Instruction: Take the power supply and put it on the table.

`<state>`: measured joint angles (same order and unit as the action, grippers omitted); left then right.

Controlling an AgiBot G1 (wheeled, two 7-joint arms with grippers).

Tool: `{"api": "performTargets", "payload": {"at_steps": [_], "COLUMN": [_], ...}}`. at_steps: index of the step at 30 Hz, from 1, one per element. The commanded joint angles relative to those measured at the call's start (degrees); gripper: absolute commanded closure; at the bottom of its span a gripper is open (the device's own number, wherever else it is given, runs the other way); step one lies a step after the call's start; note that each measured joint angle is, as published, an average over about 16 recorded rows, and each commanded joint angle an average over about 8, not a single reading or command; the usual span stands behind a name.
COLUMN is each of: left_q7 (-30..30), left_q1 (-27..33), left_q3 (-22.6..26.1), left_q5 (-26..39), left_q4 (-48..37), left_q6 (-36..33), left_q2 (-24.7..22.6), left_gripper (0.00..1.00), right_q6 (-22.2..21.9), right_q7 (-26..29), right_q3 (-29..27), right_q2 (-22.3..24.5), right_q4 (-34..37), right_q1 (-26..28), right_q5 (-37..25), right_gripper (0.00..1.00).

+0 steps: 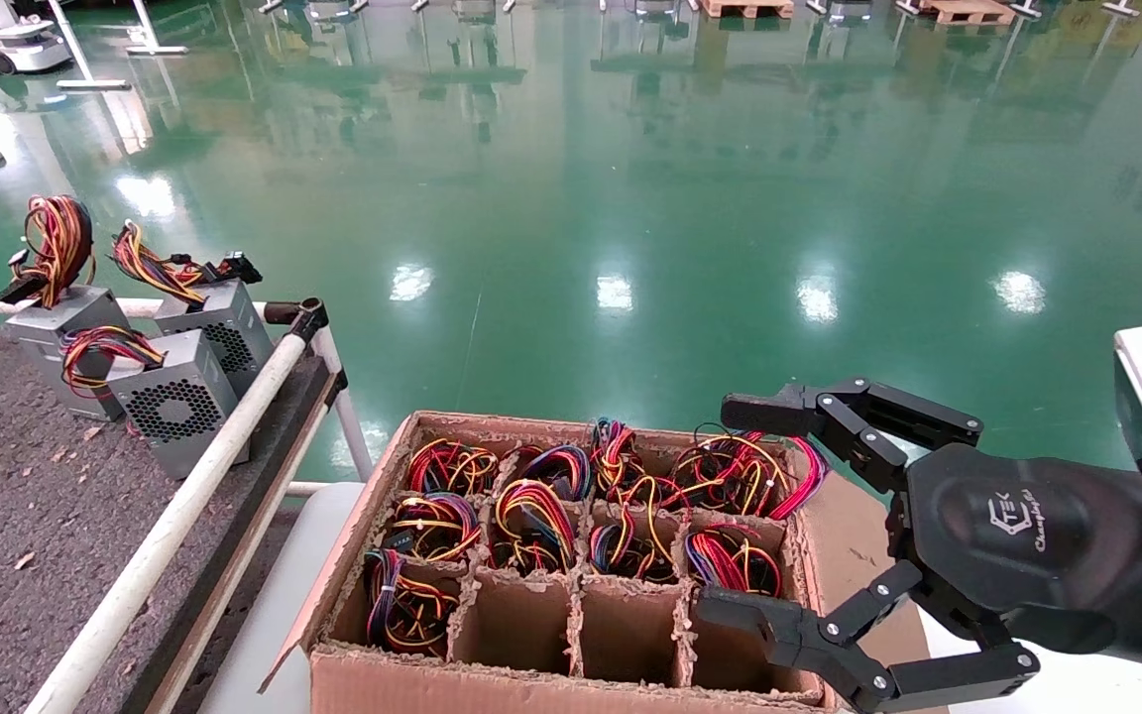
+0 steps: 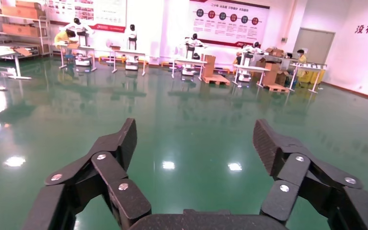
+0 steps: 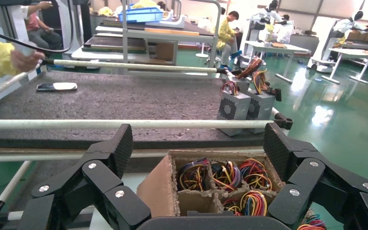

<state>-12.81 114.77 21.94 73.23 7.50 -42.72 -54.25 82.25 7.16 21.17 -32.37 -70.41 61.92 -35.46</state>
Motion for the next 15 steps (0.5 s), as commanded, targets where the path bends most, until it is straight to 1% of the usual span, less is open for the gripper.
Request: {"api": "performTargets", "payload": {"at_steps": [1, 15], "left_q7": [-0.51, 0.10], "left_q1": [-0.32, -12.95], "left_q3": [-0.49, -1.79], "left_q5": [-0.93, -8.19], "left_q4": [0.36, 16.05], "left_q6": [-0.82, -10.88], "left_q2": [0.26, 4.79], "left_gripper": [0.00, 0.00], "right_q6": [-0.01, -0.01], "right_q7": [0.00, 0.00], "right_q3": [0.00, 0.00], "right_q2": [0.00, 0.00], "right_q4": [0.01, 0.01], "right_q1": [0.00, 0.00], "right_q5": [0.00, 0.00], "right_gripper": [0.00, 0.00]}}
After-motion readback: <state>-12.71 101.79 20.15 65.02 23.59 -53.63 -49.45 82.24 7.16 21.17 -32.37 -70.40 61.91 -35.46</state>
